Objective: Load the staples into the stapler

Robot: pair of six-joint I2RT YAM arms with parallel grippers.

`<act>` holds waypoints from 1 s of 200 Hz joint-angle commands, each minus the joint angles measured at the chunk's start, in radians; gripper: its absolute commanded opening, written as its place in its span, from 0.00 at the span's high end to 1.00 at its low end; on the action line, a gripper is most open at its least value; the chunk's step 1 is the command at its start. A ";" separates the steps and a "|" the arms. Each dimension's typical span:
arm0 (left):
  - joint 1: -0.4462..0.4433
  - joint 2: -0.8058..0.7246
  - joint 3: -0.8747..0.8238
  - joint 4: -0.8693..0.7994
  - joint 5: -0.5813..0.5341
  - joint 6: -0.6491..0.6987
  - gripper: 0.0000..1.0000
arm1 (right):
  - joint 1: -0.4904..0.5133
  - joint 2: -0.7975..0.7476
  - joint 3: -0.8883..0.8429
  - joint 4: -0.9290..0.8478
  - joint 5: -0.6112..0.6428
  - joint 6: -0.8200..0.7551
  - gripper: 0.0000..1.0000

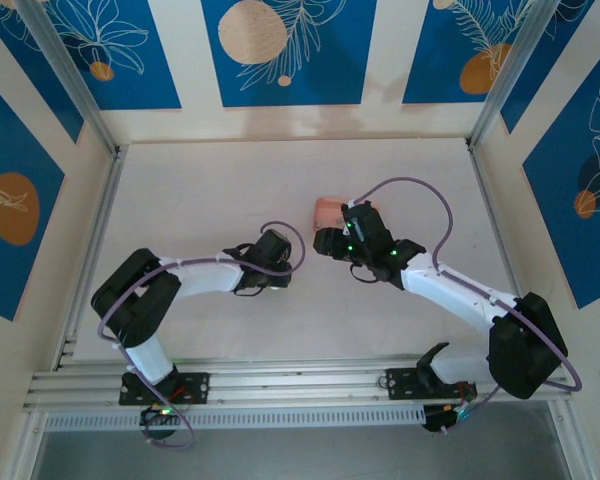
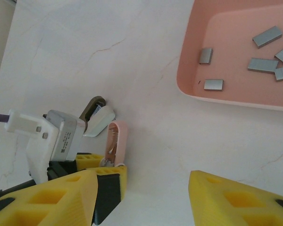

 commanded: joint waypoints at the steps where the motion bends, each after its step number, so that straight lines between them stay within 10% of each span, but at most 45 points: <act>1: -0.004 0.035 0.016 -0.009 -0.010 0.018 0.62 | 0.009 0.006 0.037 -0.018 0.006 0.010 0.46; 200: -0.003 -0.113 -0.065 -0.025 0.075 -0.030 0.51 | 0.031 0.051 0.069 -0.013 -0.011 0.003 0.46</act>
